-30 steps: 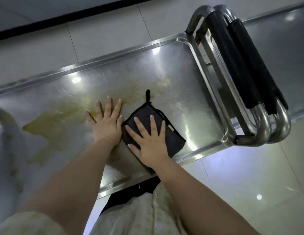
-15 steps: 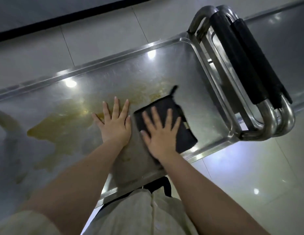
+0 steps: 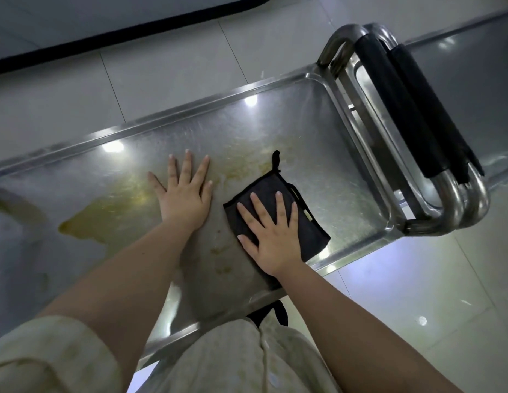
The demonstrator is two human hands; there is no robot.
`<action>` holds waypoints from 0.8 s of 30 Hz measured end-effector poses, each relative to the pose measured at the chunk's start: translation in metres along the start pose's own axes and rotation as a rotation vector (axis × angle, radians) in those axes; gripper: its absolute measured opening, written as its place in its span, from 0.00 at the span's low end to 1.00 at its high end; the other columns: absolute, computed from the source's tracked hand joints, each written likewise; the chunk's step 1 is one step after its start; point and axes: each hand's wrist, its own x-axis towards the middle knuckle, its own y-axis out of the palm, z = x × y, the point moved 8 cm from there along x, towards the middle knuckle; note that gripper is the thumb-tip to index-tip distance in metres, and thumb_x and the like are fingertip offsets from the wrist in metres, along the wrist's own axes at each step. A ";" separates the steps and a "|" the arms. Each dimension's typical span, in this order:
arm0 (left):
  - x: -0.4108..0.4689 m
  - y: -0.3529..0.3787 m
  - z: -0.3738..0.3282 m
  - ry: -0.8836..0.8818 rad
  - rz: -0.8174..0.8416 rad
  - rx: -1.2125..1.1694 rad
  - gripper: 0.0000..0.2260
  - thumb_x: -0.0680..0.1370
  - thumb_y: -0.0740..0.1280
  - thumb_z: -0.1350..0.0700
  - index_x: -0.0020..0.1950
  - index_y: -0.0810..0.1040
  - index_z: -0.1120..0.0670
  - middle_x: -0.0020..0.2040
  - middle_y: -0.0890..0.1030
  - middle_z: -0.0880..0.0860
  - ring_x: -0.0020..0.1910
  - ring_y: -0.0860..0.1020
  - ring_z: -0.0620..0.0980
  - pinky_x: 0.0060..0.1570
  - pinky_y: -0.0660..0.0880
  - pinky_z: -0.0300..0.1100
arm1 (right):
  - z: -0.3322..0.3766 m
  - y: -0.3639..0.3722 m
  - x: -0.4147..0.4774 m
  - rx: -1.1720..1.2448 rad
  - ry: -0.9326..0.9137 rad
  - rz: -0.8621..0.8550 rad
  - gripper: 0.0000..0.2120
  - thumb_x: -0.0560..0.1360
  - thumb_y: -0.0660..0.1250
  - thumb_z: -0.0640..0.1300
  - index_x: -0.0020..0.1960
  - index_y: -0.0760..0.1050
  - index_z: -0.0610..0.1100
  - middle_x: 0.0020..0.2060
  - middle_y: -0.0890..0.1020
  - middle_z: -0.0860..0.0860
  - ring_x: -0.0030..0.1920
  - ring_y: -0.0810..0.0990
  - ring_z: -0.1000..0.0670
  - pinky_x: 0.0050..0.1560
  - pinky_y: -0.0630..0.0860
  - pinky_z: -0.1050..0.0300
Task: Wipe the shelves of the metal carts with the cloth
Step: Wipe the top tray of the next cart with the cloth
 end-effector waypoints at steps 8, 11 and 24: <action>0.002 0.000 0.000 -0.003 -0.005 -0.025 0.24 0.81 0.39 0.38 0.77 0.37 0.36 0.79 0.37 0.46 0.78 0.35 0.54 0.70 0.34 0.68 | 0.000 0.000 0.003 -0.009 0.018 0.034 0.31 0.79 0.52 0.66 0.79 0.50 0.60 0.79 0.51 0.55 0.78 0.43 0.37 0.72 0.47 0.29; 0.003 0.001 -0.001 0.003 0.013 -0.004 0.24 0.81 0.39 0.38 0.76 0.35 0.36 0.79 0.36 0.46 0.77 0.35 0.55 0.69 0.35 0.69 | 0.001 0.001 0.004 -0.009 0.005 0.044 0.31 0.79 0.52 0.65 0.79 0.50 0.59 0.79 0.51 0.54 0.78 0.44 0.36 0.72 0.47 0.28; 0.004 0.000 0.002 -0.022 -0.037 -0.017 0.25 0.79 0.39 0.37 0.77 0.40 0.34 0.80 0.43 0.45 0.79 0.42 0.54 0.71 0.38 0.67 | -0.116 -0.024 0.078 -0.032 0.115 0.068 0.30 0.78 0.43 0.67 0.78 0.42 0.63 0.79 0.47 0.57 0.78 0.42 0.38 0.74 0.42 0.31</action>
